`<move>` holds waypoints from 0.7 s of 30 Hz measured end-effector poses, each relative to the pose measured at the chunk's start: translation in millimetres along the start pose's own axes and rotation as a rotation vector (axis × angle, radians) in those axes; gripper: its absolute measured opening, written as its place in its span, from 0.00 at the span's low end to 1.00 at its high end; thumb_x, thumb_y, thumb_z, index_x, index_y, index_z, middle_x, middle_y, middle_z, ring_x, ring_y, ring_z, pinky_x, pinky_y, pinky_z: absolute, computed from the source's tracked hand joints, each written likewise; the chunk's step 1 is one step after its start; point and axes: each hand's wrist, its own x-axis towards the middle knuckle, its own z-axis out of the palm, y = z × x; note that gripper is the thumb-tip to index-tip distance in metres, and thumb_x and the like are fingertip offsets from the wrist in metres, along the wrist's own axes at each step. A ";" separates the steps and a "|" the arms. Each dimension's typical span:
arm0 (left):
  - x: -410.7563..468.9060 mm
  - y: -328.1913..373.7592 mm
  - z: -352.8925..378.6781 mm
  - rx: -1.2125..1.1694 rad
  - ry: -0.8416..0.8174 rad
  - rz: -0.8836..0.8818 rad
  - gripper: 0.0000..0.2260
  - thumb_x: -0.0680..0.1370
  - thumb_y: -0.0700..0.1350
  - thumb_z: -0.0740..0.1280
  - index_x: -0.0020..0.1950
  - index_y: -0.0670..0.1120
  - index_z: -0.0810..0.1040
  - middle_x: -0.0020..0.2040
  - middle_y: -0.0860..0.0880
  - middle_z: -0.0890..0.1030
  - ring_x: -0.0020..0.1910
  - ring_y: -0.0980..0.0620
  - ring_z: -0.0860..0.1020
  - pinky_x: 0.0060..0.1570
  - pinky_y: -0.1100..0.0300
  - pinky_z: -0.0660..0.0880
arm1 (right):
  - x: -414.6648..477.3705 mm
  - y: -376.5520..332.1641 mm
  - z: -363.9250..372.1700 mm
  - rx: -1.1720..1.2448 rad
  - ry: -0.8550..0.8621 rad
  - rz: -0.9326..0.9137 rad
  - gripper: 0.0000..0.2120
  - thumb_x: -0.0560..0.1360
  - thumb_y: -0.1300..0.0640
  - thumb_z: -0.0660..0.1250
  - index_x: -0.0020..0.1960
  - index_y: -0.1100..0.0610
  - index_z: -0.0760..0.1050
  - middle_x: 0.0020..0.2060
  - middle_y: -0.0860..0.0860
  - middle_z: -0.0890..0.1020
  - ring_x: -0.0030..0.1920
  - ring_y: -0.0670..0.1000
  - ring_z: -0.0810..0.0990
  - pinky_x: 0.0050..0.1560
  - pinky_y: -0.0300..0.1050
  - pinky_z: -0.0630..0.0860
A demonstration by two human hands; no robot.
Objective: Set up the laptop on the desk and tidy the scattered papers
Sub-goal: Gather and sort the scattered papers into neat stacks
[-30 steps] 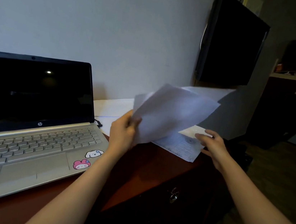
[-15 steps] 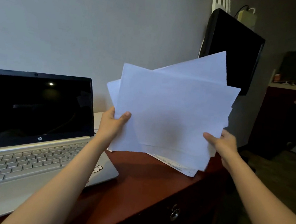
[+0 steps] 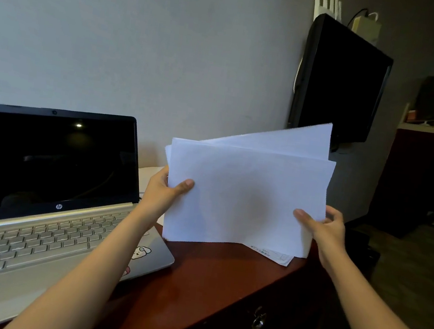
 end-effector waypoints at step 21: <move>16.0 -3.6 8.5 0.158 -0.003 0.079 0.20 0.76 0.40 0.67 0.68 0.43 0.67 0.62 0.46 0.75 0.60 0.47 0.75 0.59 0.51 0.73 | 5.0 -8.9 25.1 -0.095 -0.062 -0.091 0.16 0.75 0.63 0.67 0.63 0.64 0.73 0.59 0.58 0.78 0.57 0.57 0.77 0.59 0.48 0.72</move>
